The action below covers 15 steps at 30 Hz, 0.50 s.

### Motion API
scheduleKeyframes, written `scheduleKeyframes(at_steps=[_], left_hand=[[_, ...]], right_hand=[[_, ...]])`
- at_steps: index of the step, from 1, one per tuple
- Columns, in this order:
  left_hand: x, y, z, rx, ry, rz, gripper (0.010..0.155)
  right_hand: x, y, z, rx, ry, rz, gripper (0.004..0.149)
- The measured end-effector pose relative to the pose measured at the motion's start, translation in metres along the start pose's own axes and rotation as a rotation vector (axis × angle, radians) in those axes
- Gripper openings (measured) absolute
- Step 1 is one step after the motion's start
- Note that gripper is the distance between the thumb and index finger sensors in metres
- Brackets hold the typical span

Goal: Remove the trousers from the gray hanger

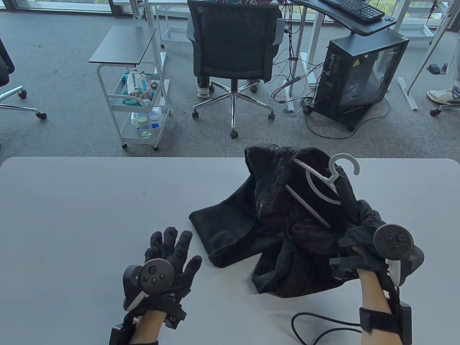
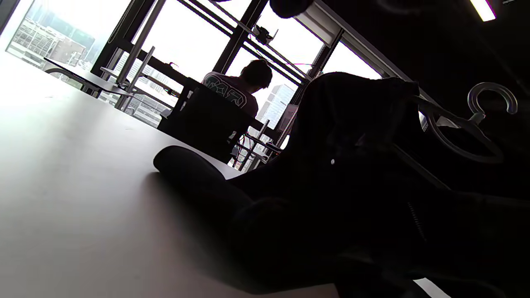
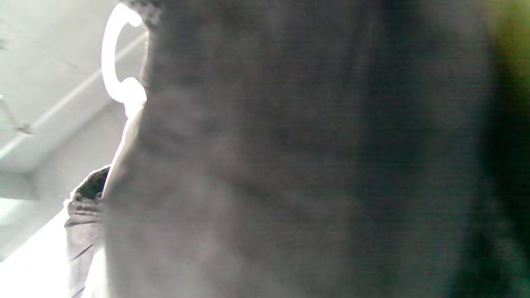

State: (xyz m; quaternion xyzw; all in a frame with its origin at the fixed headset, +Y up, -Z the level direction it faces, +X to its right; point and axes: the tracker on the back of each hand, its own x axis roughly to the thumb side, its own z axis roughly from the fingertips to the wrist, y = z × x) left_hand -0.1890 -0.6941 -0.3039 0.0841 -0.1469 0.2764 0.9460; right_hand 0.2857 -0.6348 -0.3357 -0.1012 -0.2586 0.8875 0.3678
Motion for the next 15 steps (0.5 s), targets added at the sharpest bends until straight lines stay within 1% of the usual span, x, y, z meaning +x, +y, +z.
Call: scheduleKeyframes(at_steps=[5, 8, 9, 12, 13, 15], left_hand=[[0.001, 0.003, 0.001, 0.033, -0.011, 0.037, 0.075], [0.004, 0.008, 0.003, 0.079, -0.025, 0.084, 0.078], [0.006, 0.011, 0.004, 0.103, -0.027, 0.102, 0.079], [0.017, 0.025, 0.012, 0.267, -0.036, 0.188, 0.086], [0.021, 0.03, 0.014, 0.296, -0.039, 0.203, 0.088], [0.028, 0.034, 0.016, 0.311, -0.035, 0.19, 0.092]], right_hand=[[0.028, -0.001, 0.024, 0.015, -0.17, -0.024, 0.056], [0.043, 0.004, 0.039, 0.045, -0.267, -0.022, 0.056], [0.048, 0.007, 0.044, 0.056, -0.298, -0.019, 0.056], [0.061, 0.016, 0.058, 0.086, -0.381, 0.003, 0.056], [0.066, 0.021, 0.063, 0.094, -0.415, 0.013, 0.056], [0.073, 0.03, 0.072, 0.12, -0.469, 0.032, 0.056]])
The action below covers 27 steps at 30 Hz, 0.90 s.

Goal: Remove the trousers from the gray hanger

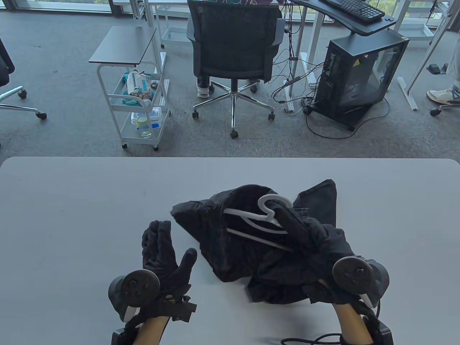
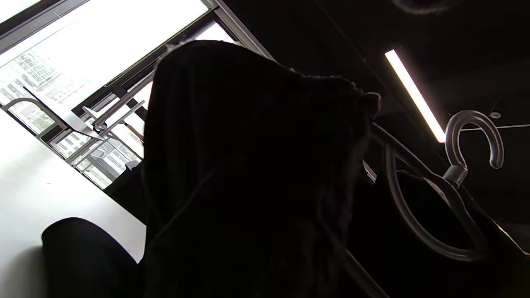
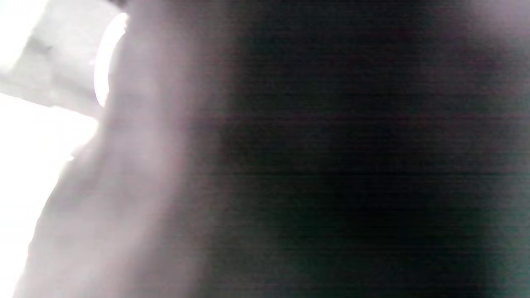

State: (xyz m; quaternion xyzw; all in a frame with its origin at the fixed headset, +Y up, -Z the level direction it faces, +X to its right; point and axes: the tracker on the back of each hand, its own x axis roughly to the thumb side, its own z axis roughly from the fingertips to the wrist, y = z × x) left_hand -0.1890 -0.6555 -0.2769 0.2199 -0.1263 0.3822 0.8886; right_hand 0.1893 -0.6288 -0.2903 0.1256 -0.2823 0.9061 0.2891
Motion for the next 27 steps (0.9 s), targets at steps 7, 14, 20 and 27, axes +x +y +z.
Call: scheduleKeyframes(at_steps=[7, 14, 20, 27], left_hand=[[-0.015, -0.02, -0.001, -0.09, 0.128, -0.129, 0.097], [-0.066, -0.008, -0.004, -0.095, 0.315, 0.093, 0.096], [-0.087, -0.011, -0.003, -0.107, 0.473, 0.292, 0.094], [-0.081, -0.006, -0.007, -0.043, 0.436, 0.303, 0.061]], right_hand=[[0.026, 0.036, 0.02, 0.046, -0.209, -0.019, 0.056], [0.018, 0.031, 0.026, -0.007, -0.201, -0.128, 0.055], [0.016, 0.035, 0.026, -0.002, -0.2, -0.107, 0.055], [0.001, 0.046, 0.027, 0.131, -0.109, 0.005, 0.061]])
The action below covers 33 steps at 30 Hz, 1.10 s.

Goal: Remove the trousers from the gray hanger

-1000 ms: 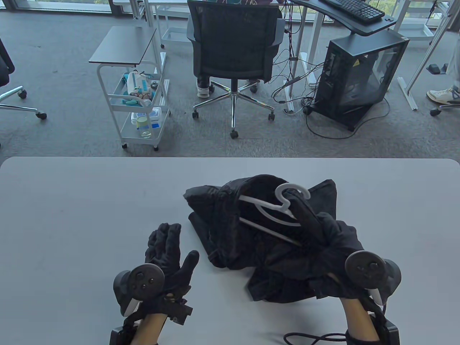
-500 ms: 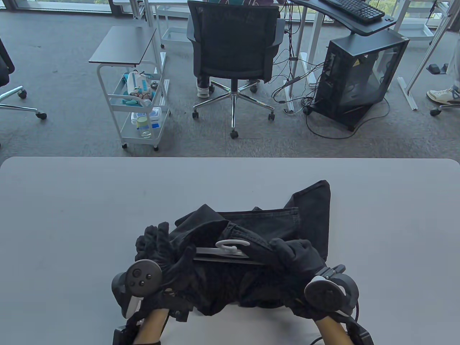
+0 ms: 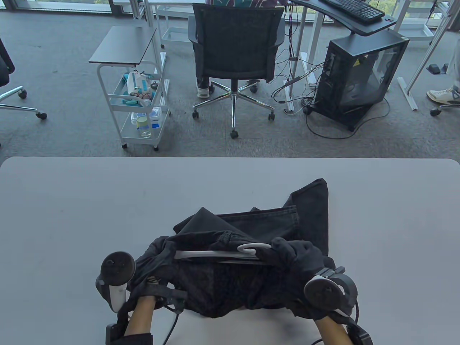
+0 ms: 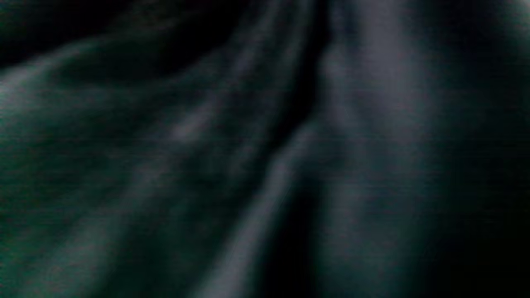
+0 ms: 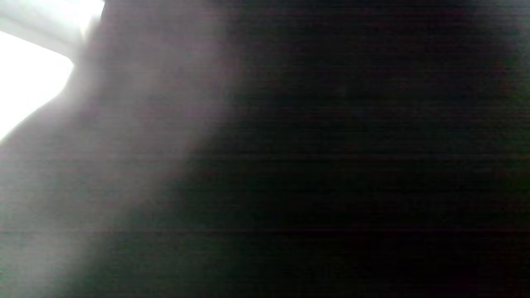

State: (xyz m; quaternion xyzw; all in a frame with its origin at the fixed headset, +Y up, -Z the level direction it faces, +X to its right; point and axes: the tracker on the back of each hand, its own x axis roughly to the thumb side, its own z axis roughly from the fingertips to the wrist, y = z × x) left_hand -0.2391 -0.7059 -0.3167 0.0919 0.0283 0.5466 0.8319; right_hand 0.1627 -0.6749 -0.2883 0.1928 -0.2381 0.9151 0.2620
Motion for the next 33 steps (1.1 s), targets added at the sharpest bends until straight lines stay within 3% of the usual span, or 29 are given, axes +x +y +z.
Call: scheduleKeyframes(at_steps=[4, 8, 11, 13, 19, 22, 24, 26, 28, 31, 33], left_hand=[[-0.001, 0.002, -0.002, -0.036, -0.06, 0.136, 0.054], [-0.006, -0.006, -0.006, -0.162, -0.152, 0.402, 0.051], [-0.012, -0.024, -0.017, -0.38, -0.261, 0.724, 0.052], [-0.012, -0.037, -0.02, -0.465, -0.288, 0.864, 0.053], [-0.025, -0.056, -0.032, -0.557, -0.269, 0.917, 0.054], [-0.03, -0.072, -0.032, -0.586, -0.204, 0.971, 0.053], [-0.031, -0.071, -0.031, -0.507, -0.119, 0.801, 0.056], [-0.028, -0.065, -0.027, -0.379, -0.095, 0.422, 0.07], [-0.022, -0.059, -0.023, -0.331, -0.158, 0.116, 0.084], [-0.011, -0.042, -0.017, -0.279, -0.21, -0.081, 0.085], [0.0, -0.025, -0.01, -0.129, -0.268, -0.058, 0.082]], right_hand=[[-0.022, 0.0, -0.001, 0.026, 0.125, -0.167, 0.062], [-0.046, 0.001, 0.0, 0.024, 0.201, -0.321, 0.062], [-0.064, 0.0, -0.002, 0.018, 0.229, -0.467, 0.06], [-0.07, 0.0, -0.004, 0.023, 0.241, -0.533, 0.059], [-0.075, -0.006, -0.007, 0.031, 0.245, -0.615, 0.057], [-0.071, -0.005, -0.011, 0.009, 0.247, -0.77, 0.056], [-0.07, -0.005, -0.01, -0.027, 0.265, -0.799, 0.056], [-0.066, -0.007, -0.009, -0.055, 0.261, -0.762, 0.056], [-0.061, -0.008, -0.008, -0.084, 0.27, -0.717, 0.057], [-0.053, -0.009, -0.009, -0.114, 0.261, -0.566, 0.057], [-0.05, -0.008, -0.01, -0.139, 0.262, -0.46, 0.057]])
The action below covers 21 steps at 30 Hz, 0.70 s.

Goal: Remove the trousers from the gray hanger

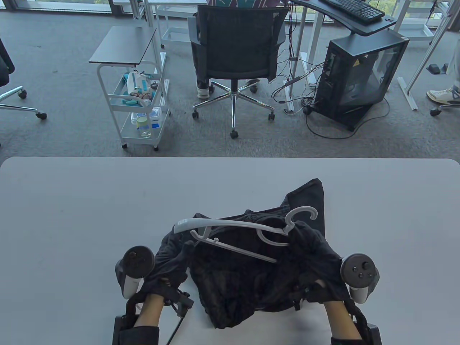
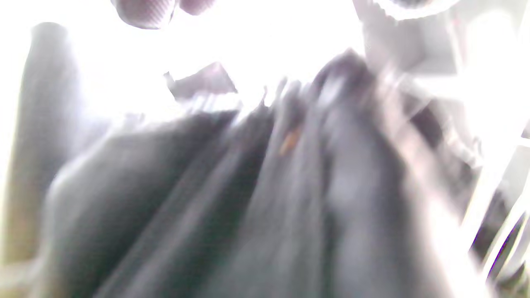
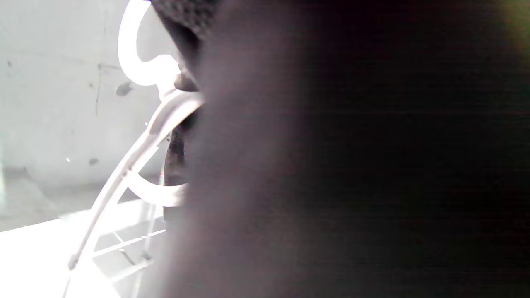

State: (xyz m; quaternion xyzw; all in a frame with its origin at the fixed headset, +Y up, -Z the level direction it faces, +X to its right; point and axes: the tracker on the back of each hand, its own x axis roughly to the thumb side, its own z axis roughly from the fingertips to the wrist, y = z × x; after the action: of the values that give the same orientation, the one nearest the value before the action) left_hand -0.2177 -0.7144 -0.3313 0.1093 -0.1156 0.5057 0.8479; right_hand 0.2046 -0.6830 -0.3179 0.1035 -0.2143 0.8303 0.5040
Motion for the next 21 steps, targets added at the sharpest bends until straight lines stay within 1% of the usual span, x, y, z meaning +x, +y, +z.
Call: scheduleKeyframes(at_steps=[1, 2, 4, 5, 6, 7, 9, 10, 11, 12, 13, 14, 16, 17, 18, 19, 21], left_hand=[[0.006, 0.007, 0.003, 0.073, -0.039, -0.005, 0.081], [0.014, 0.015, 0.005, 0.115, -0.09, -0.025, 0.08], [0.03, 0.025, 0.01, 0.156, -0.175, -0.08, 0.079], [0.043, 0.029, 0.014, 0.188, -0.255, -0.146, 0.077], [0.055, 0.029, 0.015, 0.201, -0.317, -0.215, 0.075], [0.063, 0.027, 0.017, 0.204, -0.342, -0.268, 0.074], [0.085, 0.012, 0.019, 0.15, -0.461, -0.433, 0.07], [0.091, 0.004, 0.019, 0.115, -0.492, -0.471, 0.069], [0.096, -0.009, 0.02, 0.058, -0.518, -0.514, 0.068], [0.099, -0.017, 0.02, 0.032, -0.529, -0.542, 0.068], [0.102, -0.032, 0.02, -0.018, -0.551, -0.596, 0.067], [0.102, -0.04, 0.02, -0.059, -0.549, -0.632, 0.064], [0.102, -0.061, 0.018, -0.177, -0.549, -0.686, 0.062], [0.102, -0.064, 0.018, -0.176, -0.536, -0.718, 0.061], [0.103, -0.063, 0.016, -0.141, -0.538, -0.742, 0.057], [0.103, -0.062, 0.015, -0.126, -0.536, -0.727, 0.052], [0.102, -0.058, 0.012, -0.106, -0.517, -0.685, 0.05]], right_hand=[[0.0, 0.001, 0.0, -0.005, -0.005, 0.032, 0.057], [0.001, 0.003, -0.001, -0.001, -0.005, 0.069, 0.057], [0.004, 0.008, -0.001, 0.021, -0.031, 0.121, 0.058], [0.009, 0.014, 0.0, 0.042, -0.075, 0.163, 0.058], [0.016, 0.019, 0.002, 0.066, -0.11, 0.195, 0.058], [0.019, 0.021, 0.002, 0.078, -0.129, 0.209, 0.058], [0.036, 0.035, 0.008, 0.141, -0.231, 0.289, 0.058], [0.041, 0.04, 0.01, 0.155, -0.262, 0.307, 0.058], [0.049, 0.046, 0.014, 0.168, -0.298, 0.323, 0.058], [0.051, 0.048, 0.015, 0.171, -0.315, 0.325, 0.058], [0.059, 0.053, 0.019, 0.171, -0.36, 0.325, 0.058], [0.062, 0.055, 0.021, 0.166, -0.376, 0.325, 0.059], [0.067, 0.059, 0.024, 0.163, -0.415, 0.322, 0.059], [0.067, 0.058, 0.025, 0.162, -0.416, 0.337, 0.06], [0.065, 0.058, 0.026, 0.176, -0.42, 0.332, 0.06], [0.064, 0.058, 0.026, 0.186, -0.422, 0.319, 0.06], [0.064, 0.056, 0.027, 0.186, -0.423, 0.287, 0.061]])
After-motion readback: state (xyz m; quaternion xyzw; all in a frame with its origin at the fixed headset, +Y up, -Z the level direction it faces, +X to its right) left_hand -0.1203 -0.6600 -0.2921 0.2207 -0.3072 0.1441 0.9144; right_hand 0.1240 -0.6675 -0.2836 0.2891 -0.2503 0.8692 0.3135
